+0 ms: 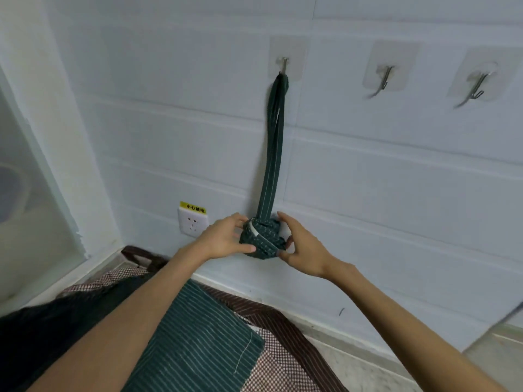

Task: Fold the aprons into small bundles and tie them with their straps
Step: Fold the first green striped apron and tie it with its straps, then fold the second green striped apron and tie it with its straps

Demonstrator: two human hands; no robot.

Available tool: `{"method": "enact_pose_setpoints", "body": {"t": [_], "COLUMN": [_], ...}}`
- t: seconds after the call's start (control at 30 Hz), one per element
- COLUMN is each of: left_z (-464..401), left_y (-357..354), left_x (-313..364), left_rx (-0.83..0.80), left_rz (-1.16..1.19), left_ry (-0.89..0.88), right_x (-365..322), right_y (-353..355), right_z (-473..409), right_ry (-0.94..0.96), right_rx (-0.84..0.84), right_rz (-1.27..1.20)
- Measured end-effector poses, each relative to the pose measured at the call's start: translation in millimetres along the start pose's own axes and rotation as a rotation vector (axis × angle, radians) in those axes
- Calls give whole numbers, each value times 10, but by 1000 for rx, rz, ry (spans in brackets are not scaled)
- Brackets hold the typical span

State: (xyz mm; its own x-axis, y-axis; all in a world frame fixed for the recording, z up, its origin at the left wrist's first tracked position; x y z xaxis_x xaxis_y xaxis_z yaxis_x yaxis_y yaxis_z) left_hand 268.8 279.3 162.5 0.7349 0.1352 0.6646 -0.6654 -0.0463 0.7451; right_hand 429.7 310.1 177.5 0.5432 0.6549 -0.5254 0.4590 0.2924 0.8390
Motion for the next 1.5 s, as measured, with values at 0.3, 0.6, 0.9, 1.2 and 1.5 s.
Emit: {"method": "enact_pose_setpoints", "body": {"t": [0.3, 0.6, 0.9, 1.2, 1.5], "left_z": [-77, -132, -120, -22, 1210], "left_y": [-156, -81, -57, -117, 206], "left_x": [-143, 97, 120, 140, -1482], "left_rx": [35, 368, 333, 268, 90], "left_rz": [268, 189, 134, 203, 198], "left_ry": [-23, -65, -78, -48, 329], "right_x": [-19, -7, 50, 83, -406], "right_y": [171, 186, 176, 272, -473], "right_z": [115, 205, 196, 312, 558], "right_ry": [158, 273, 194, 183, 469], "right_rx": [374, 532, 477, 500, 409], "right_rz": [224, 326, 234, 263, 130]}}
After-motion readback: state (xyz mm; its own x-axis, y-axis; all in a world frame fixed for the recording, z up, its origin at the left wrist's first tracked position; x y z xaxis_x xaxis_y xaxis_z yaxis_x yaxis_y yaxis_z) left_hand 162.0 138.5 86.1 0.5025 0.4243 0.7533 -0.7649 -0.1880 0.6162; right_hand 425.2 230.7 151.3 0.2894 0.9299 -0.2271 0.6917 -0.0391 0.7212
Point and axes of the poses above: each hand's wrist, its own z-axis away from the middle knuckle, its own y-axis out of the back of the hand, x = y × z, the point moved 8 cm from there along -z, towards the middle knuckle, and after that the axes turned 3 degrees about y, right-handed, at the moved point
